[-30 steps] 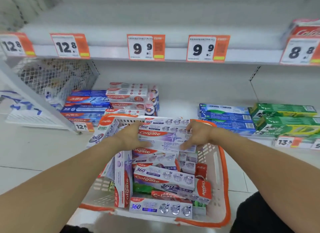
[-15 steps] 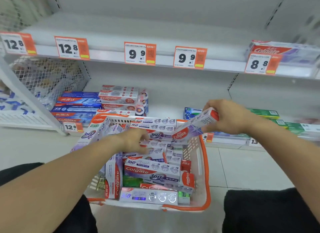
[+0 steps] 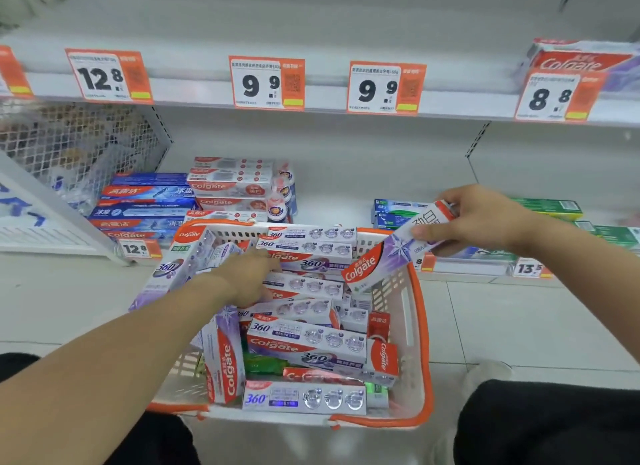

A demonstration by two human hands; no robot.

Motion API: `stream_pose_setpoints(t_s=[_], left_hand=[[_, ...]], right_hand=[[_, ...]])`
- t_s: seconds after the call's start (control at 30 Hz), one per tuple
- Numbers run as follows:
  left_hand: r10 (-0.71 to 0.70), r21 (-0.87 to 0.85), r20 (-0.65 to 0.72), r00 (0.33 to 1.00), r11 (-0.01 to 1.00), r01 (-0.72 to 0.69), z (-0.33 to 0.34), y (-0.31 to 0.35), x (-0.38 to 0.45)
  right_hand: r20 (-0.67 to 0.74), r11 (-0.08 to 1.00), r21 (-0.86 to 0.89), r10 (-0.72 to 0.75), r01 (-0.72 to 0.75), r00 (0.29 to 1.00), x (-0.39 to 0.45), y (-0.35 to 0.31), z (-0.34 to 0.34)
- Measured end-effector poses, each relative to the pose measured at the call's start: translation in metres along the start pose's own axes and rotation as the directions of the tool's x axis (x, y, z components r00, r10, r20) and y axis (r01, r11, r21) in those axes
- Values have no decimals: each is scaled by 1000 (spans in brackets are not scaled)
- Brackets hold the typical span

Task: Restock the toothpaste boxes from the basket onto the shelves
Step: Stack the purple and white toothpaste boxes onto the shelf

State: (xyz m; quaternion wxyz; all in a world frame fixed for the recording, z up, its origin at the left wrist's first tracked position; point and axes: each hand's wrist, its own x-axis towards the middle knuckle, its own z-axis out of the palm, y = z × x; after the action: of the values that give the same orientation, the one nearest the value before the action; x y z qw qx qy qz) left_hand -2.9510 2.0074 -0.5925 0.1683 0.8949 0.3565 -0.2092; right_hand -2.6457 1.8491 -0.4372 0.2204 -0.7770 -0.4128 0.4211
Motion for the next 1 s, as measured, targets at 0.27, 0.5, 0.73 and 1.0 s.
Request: stream_pose_setpoints(t_s=[0.27, 0.5, 0.73, 1.0], left_hand=[[-30, -381, 92, 995, 923, 63, -34, -15, 5], [11, -223, 83, 996, 975, 7, 1, 1, 13], [-137, -804, 6, 991, 589, 86, -57, 44, 1], [38, -985, -165, 986, -60, -163, -128, 117, -26]], right_hand=[[-39, 989, 85, 121, -118, 992, 20, -5, -20], [-77, 990, 44, 134, -131, 988, 20, -2, -22], [-13, 992, 128, 5, -3, 1000, 11, -6, -32], [-142, 772, 597, -165, 218, 976, -5, 7, -61]])
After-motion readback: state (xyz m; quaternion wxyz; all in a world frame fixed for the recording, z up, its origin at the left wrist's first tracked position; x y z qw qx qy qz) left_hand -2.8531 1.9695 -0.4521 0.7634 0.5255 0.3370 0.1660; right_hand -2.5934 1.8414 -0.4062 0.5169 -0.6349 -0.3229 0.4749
